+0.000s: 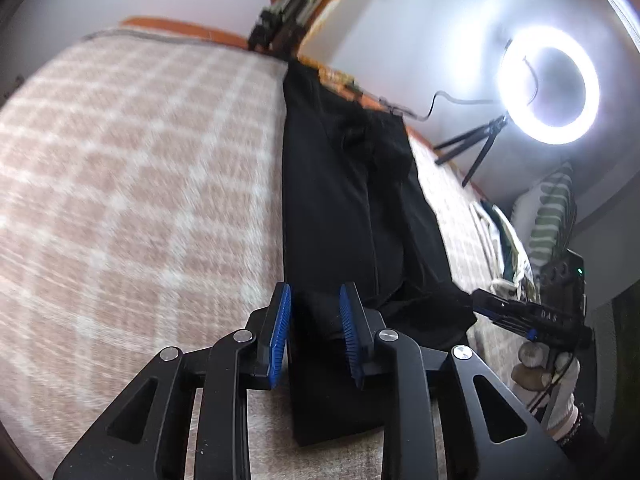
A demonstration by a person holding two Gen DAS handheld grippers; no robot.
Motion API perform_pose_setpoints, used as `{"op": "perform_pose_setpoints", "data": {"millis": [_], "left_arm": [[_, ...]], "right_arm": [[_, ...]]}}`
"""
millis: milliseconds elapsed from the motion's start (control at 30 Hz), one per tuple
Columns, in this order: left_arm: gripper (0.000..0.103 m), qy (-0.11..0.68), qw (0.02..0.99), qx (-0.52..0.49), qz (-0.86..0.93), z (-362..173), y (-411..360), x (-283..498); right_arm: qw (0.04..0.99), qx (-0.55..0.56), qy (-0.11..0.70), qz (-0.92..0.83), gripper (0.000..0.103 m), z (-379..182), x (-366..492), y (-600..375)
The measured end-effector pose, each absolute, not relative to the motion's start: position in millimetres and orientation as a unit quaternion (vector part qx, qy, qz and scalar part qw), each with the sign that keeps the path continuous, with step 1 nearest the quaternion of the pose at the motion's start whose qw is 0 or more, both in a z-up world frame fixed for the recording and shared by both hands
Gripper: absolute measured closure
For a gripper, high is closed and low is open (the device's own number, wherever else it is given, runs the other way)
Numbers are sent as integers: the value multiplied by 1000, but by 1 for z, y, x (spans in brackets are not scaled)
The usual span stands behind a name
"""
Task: Fold small clothes
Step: 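Lift the hem and fold it toward the collar with both grippers, then open, then move both open grippers along the black strip to its collar end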
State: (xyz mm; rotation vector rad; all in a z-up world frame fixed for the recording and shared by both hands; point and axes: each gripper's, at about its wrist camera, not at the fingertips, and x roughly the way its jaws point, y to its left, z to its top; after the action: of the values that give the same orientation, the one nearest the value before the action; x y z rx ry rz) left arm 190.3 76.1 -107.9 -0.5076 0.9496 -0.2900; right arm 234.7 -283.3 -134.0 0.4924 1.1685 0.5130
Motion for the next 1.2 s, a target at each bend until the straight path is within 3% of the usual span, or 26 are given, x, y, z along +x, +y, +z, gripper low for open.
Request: {"op": "perform_pose_setpoints", "data": {"millis": [233,400,633,1200], "left_arm": [[79,433,856,-204,-197,-89,62,163],[79,477,820,-196,-248,-109,36,152],[79,510,809,-177,-233,-127,21,161],[79,464,854,-177,-157,-116,41,209]], "right_arm": [[787,134,498,339,76,-101,207,-263],[757,62,519,391,84,-115,189,-228],[752,24,532,387,85,-131,195,-201],[804,90,520,274,83,-134,246,-230]]}}
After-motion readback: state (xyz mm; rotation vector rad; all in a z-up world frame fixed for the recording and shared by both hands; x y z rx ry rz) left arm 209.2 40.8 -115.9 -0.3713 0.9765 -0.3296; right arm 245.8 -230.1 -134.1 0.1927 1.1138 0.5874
